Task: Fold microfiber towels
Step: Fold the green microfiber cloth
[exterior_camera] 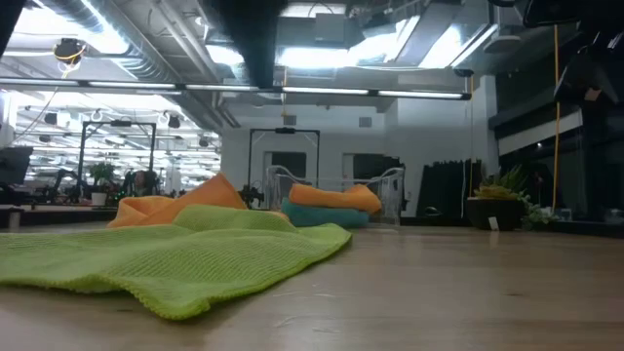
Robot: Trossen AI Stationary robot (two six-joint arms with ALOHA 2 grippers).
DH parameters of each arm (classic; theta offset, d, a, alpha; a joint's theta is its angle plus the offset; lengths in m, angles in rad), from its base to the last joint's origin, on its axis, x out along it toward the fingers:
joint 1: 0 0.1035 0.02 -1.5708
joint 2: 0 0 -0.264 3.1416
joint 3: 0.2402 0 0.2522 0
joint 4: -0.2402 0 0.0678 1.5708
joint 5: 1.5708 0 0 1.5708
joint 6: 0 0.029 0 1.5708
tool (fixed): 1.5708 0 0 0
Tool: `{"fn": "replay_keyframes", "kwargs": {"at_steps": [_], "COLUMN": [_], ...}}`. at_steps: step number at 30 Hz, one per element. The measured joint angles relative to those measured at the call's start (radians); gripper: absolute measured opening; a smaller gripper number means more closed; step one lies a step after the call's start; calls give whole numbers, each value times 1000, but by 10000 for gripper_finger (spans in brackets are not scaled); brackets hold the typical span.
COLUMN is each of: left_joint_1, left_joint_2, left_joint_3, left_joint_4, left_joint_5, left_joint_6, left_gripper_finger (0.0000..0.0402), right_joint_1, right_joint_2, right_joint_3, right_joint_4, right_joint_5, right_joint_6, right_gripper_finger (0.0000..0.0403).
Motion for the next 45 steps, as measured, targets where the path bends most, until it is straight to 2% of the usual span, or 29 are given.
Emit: {"fn": "replay_keyframes", "kwargs": {"at_steps": [6,8,12,16,21,27,32,36,41,43,45], "left_joint_1": [-11,-11,-14,-7,47,141,195,205,176,159,145], "left_joint_2": [5,14,16,14,6,7,-12,-108,-282,-346,-388], "left_joint_3": [-2,-33,-136,-193,-203,-203,-205,-243,-449,-580,-698], "left_joint_4": [116,139,224,196,60,49,-44,-35,46,152,325], "left_joint_5": [29,38,45,52,123,237,246,228,119,115,130], "left_joint_6": [-750,-940,-1112,-1213,-1218,-1004,-876,-838,-972,-1040,-1092], "left_gripper_finger": [178,178,178,178,178,178,178,178,178,178,178], "right_joint_1": [0,0,0,0,0,0,0,0,3,3,3], "right_joint_2": [0,0,0,0,0,0,0,0,8,9,12], "right_joint_3": [0,0,0,0,0,0,0,0,0,0,0], "right_joint_4": [0,0,1,1,2,2,1,2,2,2,0], "right_joint_5": [0,0,0,0,0,0,-1,-2,-4,-7,-10], "right_joint_6": [0,0,0,0,0,0,1,2,3,1,0], "right_gripper_finger": [272,272,272,272,272,272,272,272,272,272,272]}}
